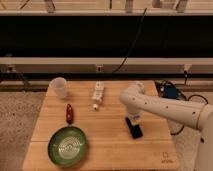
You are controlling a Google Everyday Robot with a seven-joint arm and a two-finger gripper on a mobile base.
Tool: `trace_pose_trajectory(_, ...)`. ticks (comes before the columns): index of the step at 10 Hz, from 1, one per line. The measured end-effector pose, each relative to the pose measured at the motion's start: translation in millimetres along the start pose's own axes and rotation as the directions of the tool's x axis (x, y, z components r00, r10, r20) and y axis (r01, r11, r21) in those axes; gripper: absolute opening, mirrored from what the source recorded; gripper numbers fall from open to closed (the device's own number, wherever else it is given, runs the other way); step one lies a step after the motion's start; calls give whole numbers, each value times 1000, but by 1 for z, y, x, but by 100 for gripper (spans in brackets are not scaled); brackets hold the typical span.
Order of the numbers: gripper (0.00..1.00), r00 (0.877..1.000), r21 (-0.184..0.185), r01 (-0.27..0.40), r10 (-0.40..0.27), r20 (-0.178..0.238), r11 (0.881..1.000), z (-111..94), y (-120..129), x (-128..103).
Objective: Push the eraser across the table
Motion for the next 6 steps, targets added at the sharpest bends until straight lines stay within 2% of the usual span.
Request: trace_pose_trajectory(6,0,1000,0,2,-2,2,1000,1,3,3)
